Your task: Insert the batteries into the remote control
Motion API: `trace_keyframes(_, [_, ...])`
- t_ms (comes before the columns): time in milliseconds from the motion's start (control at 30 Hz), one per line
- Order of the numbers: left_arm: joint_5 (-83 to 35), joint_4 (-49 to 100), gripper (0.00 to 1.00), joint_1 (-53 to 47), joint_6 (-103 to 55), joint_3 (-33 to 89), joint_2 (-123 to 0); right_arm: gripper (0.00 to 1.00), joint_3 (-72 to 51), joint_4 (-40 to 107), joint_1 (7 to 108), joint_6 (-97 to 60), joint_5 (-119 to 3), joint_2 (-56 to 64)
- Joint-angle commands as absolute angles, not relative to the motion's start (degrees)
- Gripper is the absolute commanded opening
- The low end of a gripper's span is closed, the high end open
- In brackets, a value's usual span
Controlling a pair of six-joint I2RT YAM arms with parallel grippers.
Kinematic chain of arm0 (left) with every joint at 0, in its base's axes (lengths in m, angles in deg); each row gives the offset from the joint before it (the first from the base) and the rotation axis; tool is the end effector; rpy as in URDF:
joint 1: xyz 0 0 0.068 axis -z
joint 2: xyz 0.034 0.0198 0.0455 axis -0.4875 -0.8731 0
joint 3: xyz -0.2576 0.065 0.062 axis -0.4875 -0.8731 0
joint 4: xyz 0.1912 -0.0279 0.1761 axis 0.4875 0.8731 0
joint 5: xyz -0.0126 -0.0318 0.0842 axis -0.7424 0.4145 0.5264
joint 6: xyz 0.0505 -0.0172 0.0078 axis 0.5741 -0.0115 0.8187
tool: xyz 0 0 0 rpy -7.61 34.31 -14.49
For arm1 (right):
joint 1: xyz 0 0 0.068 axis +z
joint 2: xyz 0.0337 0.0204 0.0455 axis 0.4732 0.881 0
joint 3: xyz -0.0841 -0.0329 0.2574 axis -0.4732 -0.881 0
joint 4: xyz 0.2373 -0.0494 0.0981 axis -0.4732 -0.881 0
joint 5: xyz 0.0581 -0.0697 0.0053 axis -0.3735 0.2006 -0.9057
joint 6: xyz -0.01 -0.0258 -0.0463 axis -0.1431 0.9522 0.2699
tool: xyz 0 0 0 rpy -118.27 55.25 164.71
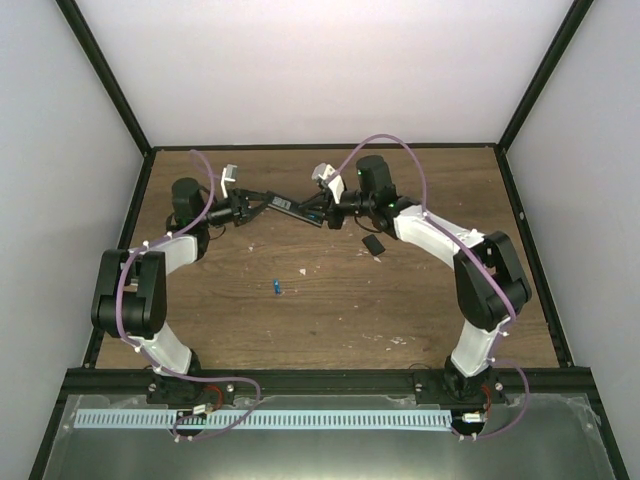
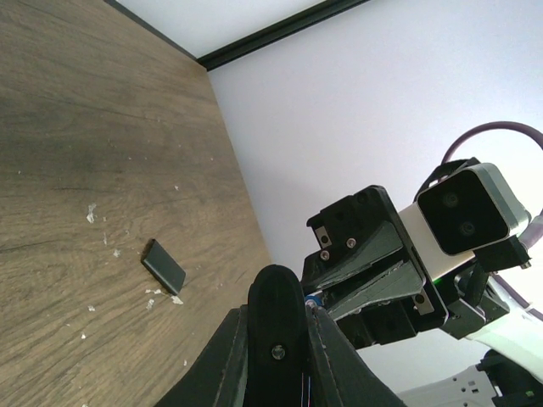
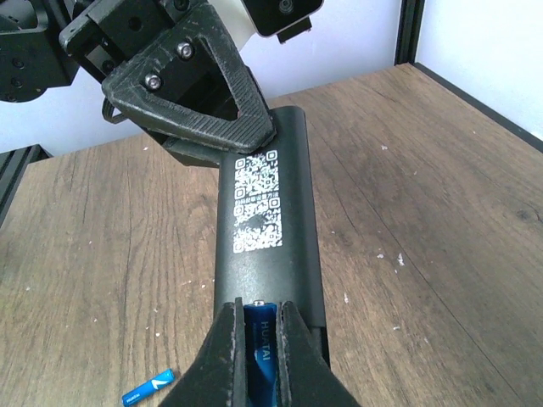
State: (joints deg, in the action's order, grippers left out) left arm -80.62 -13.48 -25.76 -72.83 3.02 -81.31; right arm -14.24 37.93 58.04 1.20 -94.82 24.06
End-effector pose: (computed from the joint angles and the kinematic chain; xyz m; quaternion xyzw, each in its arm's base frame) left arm 0.3375 -0.0525 0.2253 0.0145 0.7239 -0.6367 0.2653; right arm 0.3386 0.2227 0.2626 -0.4721 0.6563 0.3889 0.4417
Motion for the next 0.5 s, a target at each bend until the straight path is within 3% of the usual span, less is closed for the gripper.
trace_keyframes(0, [-80.7,-14.7,0.00,-25.6,-72.2,4.2,-79.5,0.01,-15.0,38.0,57.9,1.2,-95.2,20.9])
trace_keyframes(467, [-79.9,-20.0,0.00,-25.6,-77.0,4.0,-79.9,0.01,-17.9,40.6,57.9,0.1,-95.2,19.8])
